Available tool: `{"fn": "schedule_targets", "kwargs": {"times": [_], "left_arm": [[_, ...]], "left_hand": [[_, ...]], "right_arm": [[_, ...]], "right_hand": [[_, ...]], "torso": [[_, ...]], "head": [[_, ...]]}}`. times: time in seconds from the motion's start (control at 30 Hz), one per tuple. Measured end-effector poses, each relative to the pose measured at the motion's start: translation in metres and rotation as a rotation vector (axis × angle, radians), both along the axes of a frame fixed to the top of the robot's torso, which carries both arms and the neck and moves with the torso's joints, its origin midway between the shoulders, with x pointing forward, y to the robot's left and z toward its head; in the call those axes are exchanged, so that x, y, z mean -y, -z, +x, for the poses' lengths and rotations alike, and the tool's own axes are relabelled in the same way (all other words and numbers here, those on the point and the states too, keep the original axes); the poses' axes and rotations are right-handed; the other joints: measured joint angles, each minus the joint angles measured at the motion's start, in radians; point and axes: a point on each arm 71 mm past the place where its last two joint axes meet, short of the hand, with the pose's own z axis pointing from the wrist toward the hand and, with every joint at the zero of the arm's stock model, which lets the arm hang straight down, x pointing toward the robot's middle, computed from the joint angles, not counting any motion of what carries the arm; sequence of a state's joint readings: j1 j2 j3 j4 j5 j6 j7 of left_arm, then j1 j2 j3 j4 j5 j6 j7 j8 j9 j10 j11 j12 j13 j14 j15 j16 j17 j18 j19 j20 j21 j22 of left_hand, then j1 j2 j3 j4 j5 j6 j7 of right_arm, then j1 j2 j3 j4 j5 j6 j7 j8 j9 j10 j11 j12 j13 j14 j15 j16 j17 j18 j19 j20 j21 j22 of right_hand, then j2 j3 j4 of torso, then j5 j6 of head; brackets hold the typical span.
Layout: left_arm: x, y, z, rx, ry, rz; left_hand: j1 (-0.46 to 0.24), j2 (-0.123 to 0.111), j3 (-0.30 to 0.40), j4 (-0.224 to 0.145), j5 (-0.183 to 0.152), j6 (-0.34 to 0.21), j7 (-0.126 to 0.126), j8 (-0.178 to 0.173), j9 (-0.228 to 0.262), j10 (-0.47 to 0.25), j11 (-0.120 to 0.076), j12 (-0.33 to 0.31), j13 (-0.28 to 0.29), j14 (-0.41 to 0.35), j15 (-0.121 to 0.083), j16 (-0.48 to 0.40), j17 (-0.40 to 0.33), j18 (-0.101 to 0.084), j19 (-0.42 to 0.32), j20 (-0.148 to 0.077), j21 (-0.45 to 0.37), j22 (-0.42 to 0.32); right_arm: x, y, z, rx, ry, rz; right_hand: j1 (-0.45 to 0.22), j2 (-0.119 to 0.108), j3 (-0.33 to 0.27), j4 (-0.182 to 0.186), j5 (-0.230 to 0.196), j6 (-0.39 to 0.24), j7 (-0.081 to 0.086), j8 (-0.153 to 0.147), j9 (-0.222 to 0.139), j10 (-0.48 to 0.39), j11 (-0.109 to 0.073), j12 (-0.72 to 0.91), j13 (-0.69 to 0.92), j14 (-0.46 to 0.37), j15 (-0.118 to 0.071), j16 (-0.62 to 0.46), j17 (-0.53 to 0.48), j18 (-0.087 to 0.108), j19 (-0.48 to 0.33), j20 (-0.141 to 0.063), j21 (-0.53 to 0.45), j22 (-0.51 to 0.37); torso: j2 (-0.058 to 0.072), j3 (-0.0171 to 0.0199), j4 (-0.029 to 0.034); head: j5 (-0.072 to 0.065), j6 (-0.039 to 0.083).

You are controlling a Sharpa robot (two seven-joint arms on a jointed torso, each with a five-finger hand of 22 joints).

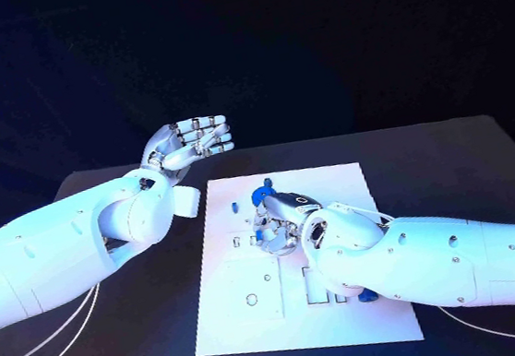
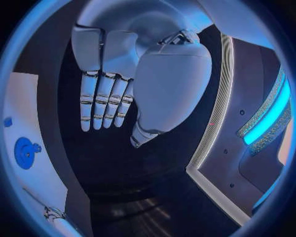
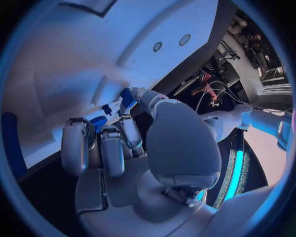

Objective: Assemble the parts on the task board

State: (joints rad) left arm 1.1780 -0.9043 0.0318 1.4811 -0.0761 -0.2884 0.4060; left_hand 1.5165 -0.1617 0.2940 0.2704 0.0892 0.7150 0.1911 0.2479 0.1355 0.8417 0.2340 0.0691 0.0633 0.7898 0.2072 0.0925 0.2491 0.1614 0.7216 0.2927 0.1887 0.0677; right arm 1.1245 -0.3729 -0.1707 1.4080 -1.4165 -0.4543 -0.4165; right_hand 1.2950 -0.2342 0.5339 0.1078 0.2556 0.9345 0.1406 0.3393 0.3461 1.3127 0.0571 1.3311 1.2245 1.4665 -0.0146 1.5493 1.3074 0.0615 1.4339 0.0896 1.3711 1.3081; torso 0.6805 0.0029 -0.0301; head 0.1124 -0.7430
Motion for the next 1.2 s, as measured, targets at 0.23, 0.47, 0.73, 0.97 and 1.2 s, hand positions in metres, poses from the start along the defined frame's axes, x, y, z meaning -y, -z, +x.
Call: {"fn": "schedule_targets", "kwargs": {"times": [0.23, 0.47, 0.73, 0.97, 1.2], "left_arm": [[-0.0001, 0.0001, 0.0001, 0.0, 0.0, 0.001], [-0.0005, 0.0004, 0.0004, -0.001, 0.0, 0.001], [-0.0012, 0.0007, 0.0009, -0.002, 0.002, 0.002], [-0.001, 0.0006, 0.001, -0.002, 0.004, 0.003], [-0.001, 0.0008, 0.0011, -0.002, 0.005, 0.003]], "left_hand": [[0.0, 0.0, 0.0, 0.0, 0.0, 0.0, 0.0, 0.0, 0.0, 0.0, 0.0, 0.0, 0.0, 0.0, 0.0, 0.0, 0.0, 0.0, 0.0, 0.0, 0.0, 0.0], [0.0, 0.0, 0.0, 0.0, 0.0, 0.0, 0.0, 0.0, 0.0, 0.0, 0.0, 0.0, 0.0, 0.0, 0.0, 0.0, -0.001, 0.0, 0.0, 0.0, 0.0, 0.0], [0.0, 0.0, -0.003, 0.003, 0.0, 0.0, 0.0, 0.0, 0.0, 0.0, 0.0, 0.0, 0.0, 0.0, 0.0, 0.0, -0.001, 0.0, 0.0, 0.0, 0.0, 0.0], [0.0, 0.0, -0.003, 0.003, 0.0, 0.0, 0.0, 0.0, 0.0, 0.0, 0.0, 0.0, 0.0, 0.0, 0.0, 0.0, -0.001, 0.0, 0.0, 0.0, 0.0, 0.0], [0.0, 0.0, -0.003, 0.003, 0.0, 0.0, 0.0, 0.0, 0.0, 0.0, 0.0, 0.0, 0.0, 0.0, 0.0, 0.0, -0.001, 0.0, -0.004, -0.004, -0.004, 0.0]], "right_arm": [[0.0002, 0.0007, 0.0, -0.001, 0.002, -0.002], [0.0003, 0.0009, 0.0, -0.001, 0.003, -0.002], [-0.0003, 0.0007, -0.0004, 0.0, 0.003, 0.0], [-0.0003, 0.0005, -0.0004, 0.001, 0.004, 0.003], [0.0005, -0.0003, -0.0007, 0.007, 0.009, 0.012]], "right_hand": [[-0.001, -0.001, -0.001, 0.001, 0.0, -0.011, 0.004, -0.005, -0.004, -0.011, 0.004, -0.009, -0.012, 0.0, 0.0, 0.0, 0.0, 0.0, -0.004, 0.004, -0.007, 0.0], [-0.005, -0.005, -0.001, 0.001, 0.0, -0.027, 0.005, -0.009, -0.008, -0.021, 0.007, -0.02, -0.023, 0.0, 0.0, 0.0, 0.0, 0.0, -0.007, 0.007, -0.012, 0.0], [-0.008, -0.016, -0.004, 0.004, 0.0, -0.04, 0.011, -0.015, -0.012, -0.034, 0.013, -0.028, -0.033, -0.002, 0.002, 0.0, 0.001, 0.0, -0.011, 0.011, -0.018, 0.0], [-0.02, -0.028, -0.014, 0.014, 0.0, -0.045, 0.016, -0.018, -0.016, -0.041, 0.013, -0.032, -0.039, 0.0, 0.007, 0.0, 0.001, 0.0, -0.014, 0.015, -0.023, 0.0], [-0.033, -0.041, -0.053, 0.025, 0.0, -0.065, 0.018, -0.021, -0.022, -0.058, 0.018, -0.046, -0.053, 0.0, 0.007, 0.0, 0.001, 0.0, -0.018, 0.018, -0.033, 0.0]], "torso": [[0.0, 0.0, 0.0], [0.0, 0.0, 0.0002], [0.0, 0.0, -0.0002], [0.0, 0.0, -0.0005], [0.0, 0.0, -0.0004]], "head": [[0.0, -0.001], [0.002, -0.001], [0.004, 0.0], [0.003, 0.001], [0.002, 0.003]]}}
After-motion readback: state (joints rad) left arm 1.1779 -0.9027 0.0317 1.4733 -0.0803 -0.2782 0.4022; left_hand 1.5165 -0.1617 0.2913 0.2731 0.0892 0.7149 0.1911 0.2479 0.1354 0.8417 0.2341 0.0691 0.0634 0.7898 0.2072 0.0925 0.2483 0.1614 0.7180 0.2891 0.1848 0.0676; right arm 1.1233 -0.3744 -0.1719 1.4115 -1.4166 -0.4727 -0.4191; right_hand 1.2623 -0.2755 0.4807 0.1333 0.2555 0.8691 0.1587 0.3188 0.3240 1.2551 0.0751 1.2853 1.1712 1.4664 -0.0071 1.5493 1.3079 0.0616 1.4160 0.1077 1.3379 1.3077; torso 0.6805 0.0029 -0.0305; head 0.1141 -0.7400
